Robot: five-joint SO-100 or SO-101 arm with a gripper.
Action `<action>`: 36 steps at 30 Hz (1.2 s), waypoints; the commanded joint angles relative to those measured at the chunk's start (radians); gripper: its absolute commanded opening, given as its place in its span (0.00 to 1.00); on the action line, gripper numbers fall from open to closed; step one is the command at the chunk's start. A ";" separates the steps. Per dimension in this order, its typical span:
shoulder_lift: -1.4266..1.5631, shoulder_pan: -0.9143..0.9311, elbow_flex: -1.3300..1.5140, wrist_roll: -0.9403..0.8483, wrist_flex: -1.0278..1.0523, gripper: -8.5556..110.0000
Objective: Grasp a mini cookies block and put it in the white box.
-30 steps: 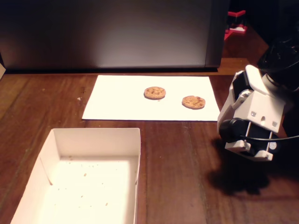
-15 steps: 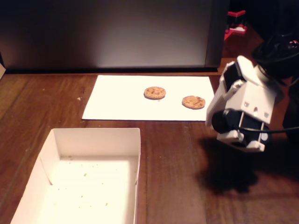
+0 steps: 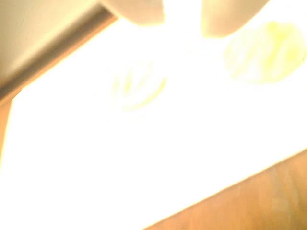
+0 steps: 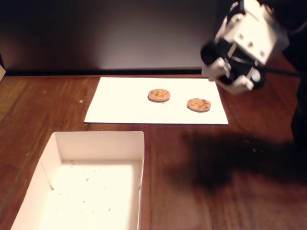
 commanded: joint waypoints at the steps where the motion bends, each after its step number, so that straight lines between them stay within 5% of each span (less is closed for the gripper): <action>1: -0.178 0.081 -0.285 0.055 0.049 0.12; 31: -1.259 0.267 -1.117 0.268 0.302 0.15; 36: -1.313 0.258 -1.126 0.268 0.295 0.23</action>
